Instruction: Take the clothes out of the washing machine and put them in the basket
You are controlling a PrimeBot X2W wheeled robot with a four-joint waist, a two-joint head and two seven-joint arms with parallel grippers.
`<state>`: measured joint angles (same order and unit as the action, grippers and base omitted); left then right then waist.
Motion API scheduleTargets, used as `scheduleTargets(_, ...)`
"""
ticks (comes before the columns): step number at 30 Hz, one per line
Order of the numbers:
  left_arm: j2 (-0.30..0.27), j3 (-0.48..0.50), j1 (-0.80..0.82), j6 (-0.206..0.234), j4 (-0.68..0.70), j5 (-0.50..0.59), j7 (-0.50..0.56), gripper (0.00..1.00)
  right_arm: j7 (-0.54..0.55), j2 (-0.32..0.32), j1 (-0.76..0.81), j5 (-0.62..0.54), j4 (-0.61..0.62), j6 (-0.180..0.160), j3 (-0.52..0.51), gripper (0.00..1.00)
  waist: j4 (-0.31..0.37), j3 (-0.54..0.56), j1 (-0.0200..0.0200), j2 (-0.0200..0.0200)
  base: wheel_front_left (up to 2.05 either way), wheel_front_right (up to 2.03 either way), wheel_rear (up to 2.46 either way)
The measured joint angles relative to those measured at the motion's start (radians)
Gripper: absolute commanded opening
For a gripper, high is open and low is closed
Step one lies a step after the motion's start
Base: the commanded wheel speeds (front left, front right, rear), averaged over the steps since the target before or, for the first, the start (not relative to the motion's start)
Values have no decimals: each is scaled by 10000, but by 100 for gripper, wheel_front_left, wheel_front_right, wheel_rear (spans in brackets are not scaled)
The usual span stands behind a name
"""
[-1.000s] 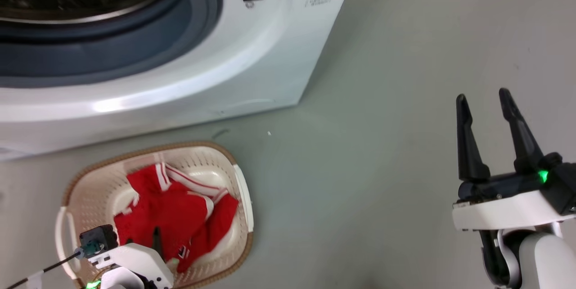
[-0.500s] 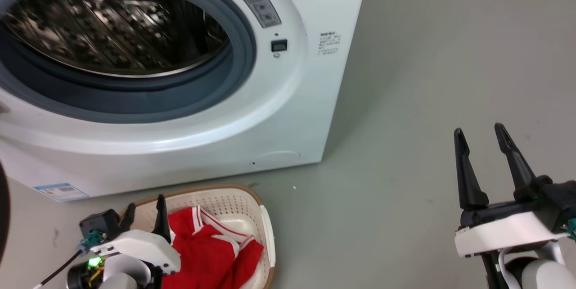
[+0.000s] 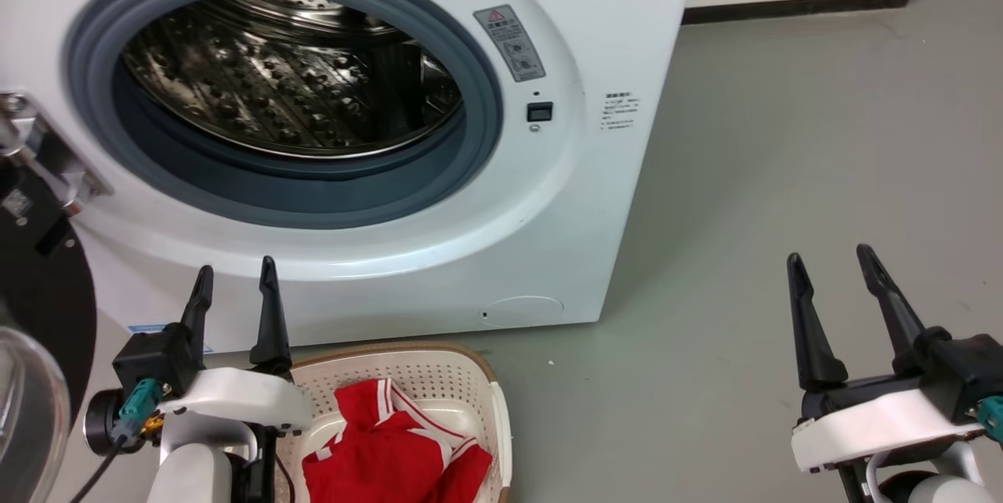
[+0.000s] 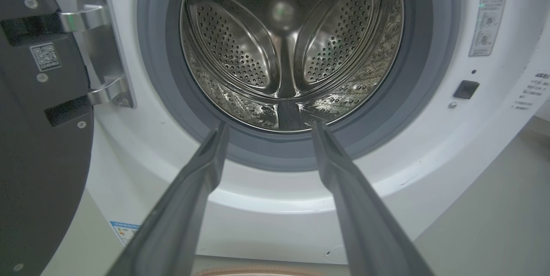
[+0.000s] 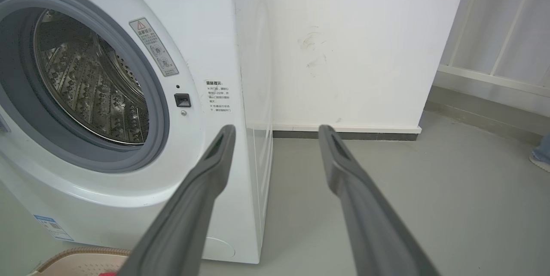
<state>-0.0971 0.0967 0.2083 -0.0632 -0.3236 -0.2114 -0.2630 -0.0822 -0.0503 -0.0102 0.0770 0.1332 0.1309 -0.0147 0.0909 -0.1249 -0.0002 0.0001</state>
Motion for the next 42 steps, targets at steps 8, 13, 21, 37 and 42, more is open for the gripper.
scheduleTargets(8, -105, -334, -1022, 17, 1306, 821, 0, 100, 38, 0, 325, -63, -217, 0, -2, 100, -237, 463, 0, 0, 0, 0, 0)
scheduleTargets(13, -146, -562, -1548, 65, 1651, 972, 196, 100, 142, 2, 632, -207, -339, 0, -15, 100, -314, 849, 0, 0, 0, 0, 0)
scheduleTargets(21, -205, -640, -2192, 272, 2176, 1020, 796, 100, 316, 0, 1170, -242, -194, 0, 75, 100, -475, 1448, 1, 0, 0, 0, 0)
scheduleTargets(37, -422, -602, -2452, 460, 2614, 924, 1246, 100, 405, 0, 1323, -148, -2, 0, 245, 100, -468, 1568, 2, 0, 0, 0, 0)
scheduleTargets(42, -464, -610, -2459, 516, 2702, 909, 1298, 100, 403, 0, 1327, -130, 4, 0, 265, 100, -444, 1554, 2, 0, 0, 0, 0)
